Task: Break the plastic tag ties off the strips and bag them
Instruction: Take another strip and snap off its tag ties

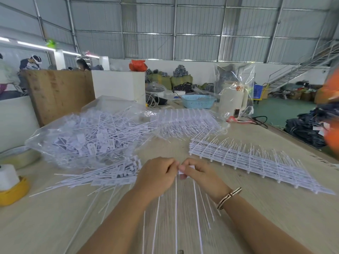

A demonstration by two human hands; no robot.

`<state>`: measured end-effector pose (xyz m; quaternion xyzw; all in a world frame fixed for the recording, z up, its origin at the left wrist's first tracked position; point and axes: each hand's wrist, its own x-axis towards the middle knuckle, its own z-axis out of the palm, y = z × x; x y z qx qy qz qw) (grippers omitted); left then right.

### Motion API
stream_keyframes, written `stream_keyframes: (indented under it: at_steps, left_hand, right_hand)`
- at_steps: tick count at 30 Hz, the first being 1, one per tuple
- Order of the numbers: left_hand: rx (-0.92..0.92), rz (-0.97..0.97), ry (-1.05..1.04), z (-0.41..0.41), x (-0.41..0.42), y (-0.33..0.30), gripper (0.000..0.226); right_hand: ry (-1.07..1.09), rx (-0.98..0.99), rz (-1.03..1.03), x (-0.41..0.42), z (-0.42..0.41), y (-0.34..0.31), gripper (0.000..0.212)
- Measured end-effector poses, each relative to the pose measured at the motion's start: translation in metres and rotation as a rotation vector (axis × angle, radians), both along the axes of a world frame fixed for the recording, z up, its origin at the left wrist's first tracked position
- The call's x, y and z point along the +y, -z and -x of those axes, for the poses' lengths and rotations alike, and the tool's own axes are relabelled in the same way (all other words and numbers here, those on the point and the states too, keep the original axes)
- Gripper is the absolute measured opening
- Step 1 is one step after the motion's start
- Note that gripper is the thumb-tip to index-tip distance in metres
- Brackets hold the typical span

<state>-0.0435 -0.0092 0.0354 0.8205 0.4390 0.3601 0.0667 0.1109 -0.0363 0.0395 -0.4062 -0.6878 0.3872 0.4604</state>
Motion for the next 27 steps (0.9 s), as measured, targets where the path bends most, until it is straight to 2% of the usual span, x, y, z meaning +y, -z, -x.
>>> stream_keyframes:
  at_steps: [4,8,11,14,17,20,25,27]
  left_hand:
    - [-0.111,0.148,0.021,0.001,0.004,0.001,0.045]
    - [-0.329,0.218,0.063,-0.003,0.003,-0.003,0.041]
    - [-0.525,0.301,0.046,0.0,0.004,-0.008,0.032]
    - [-0.519,0.218,-0.003,0.011,0.005,-0.008,0.038]
    - [-0.419,0.099,-0.034,0.013,0.001,-0.009,0.042]
    - [-0.339,0.035,-0.027,0.014,-0.003,-0.013,0.028]
    - [-0.243,-0.038,-0.013,0.015,-0.007,-0.017,0.018]
    - [-0.177,-0.072,-0.018,0.015,-0.008,-0.019,0.02]
  right_hand:
    - [-0.022,-0.029,-0.034,0.001,-0.002,0.002,0.012]
    - [0.059,0.002,-0.201,0.007,0.002,0.004,0.012]
    - [0.146,0.162,-0.285,0.009,0.003,0.001,0.017]
    - [0.179,0.337,-0.225,0.015,-0.012,-0.001,0.02]
    - [0.234,0.327,-0.125,0.021,-0.029,-0.001,0.011]
    - [0.321,0.117,-0.085,0.025,-0.036,0.003,0.01]
    - [0.426,-0.614,-0.147,0.035,-0.026,0.021,0.01]
    - [0.472,-0.754,-0.178,0.04,-0.025,0.028,0.006]
